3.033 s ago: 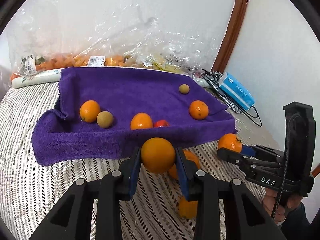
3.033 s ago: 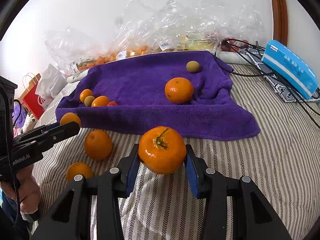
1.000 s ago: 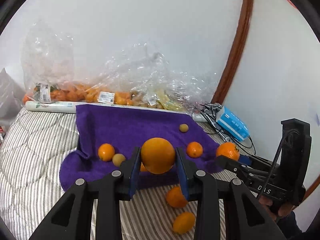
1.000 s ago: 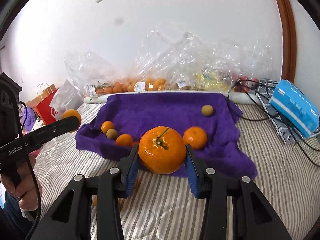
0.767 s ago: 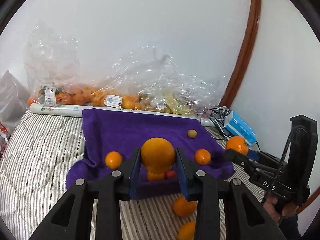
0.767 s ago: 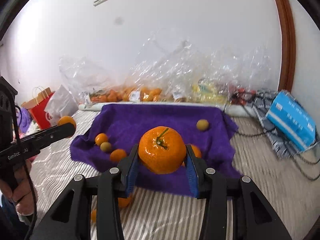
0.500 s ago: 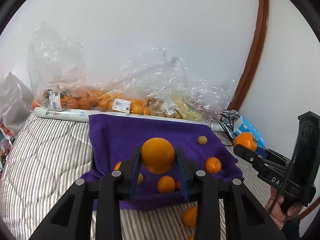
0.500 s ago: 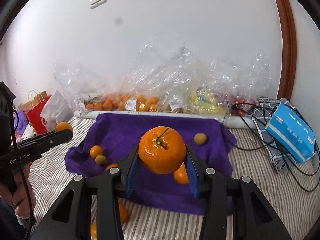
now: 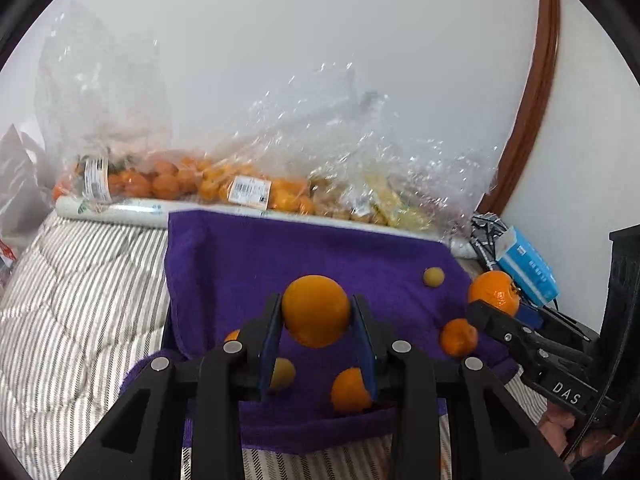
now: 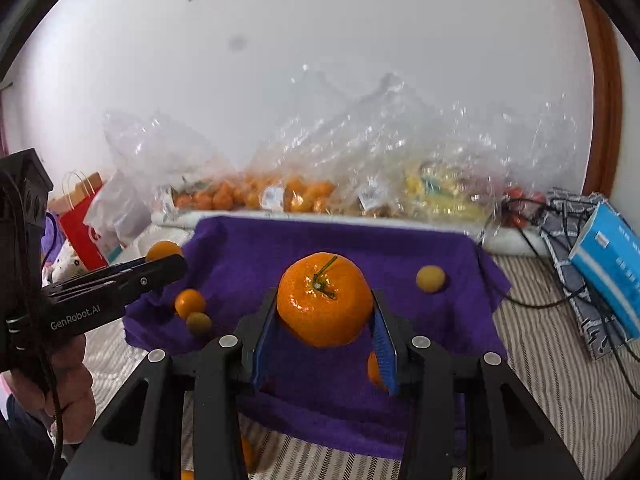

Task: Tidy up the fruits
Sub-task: 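Lower both oranges onto the towel and open both tools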

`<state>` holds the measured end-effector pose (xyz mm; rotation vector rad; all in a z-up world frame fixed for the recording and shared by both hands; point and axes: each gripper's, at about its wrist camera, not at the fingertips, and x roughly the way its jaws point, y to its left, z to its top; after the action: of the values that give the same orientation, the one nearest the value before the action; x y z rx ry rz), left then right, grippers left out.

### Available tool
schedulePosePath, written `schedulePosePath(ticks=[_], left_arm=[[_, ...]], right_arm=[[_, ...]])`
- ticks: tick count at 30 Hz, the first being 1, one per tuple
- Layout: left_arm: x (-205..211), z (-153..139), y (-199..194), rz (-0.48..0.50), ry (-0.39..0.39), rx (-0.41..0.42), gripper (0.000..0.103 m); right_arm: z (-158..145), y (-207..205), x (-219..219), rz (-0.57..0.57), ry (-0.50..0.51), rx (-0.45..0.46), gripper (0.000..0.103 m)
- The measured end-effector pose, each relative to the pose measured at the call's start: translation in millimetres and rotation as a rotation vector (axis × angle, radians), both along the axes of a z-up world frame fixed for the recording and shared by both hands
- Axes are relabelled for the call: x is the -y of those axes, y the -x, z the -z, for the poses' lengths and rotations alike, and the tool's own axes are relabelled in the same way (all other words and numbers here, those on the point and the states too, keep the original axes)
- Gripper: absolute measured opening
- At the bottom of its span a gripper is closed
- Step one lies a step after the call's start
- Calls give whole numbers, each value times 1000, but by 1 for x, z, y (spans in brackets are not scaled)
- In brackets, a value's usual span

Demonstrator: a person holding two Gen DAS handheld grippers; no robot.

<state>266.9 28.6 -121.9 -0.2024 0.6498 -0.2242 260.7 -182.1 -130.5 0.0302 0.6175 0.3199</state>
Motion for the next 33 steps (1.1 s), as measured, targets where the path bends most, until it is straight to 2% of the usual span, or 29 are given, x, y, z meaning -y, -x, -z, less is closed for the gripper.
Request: schedulePosePath(ticks=[8,23,33], left_arm=[[-4,15,-7,-14,10,-45,32],[3,24,-9,0,-19,-68,32],[-1,29,-15,8,19,-109,32]], right_arm=[[20,-7,-6,-16,19,-54,43],[31,-10,-15,-47,48,-71,43],[36,-16,-15,-43,56,-96,43]])
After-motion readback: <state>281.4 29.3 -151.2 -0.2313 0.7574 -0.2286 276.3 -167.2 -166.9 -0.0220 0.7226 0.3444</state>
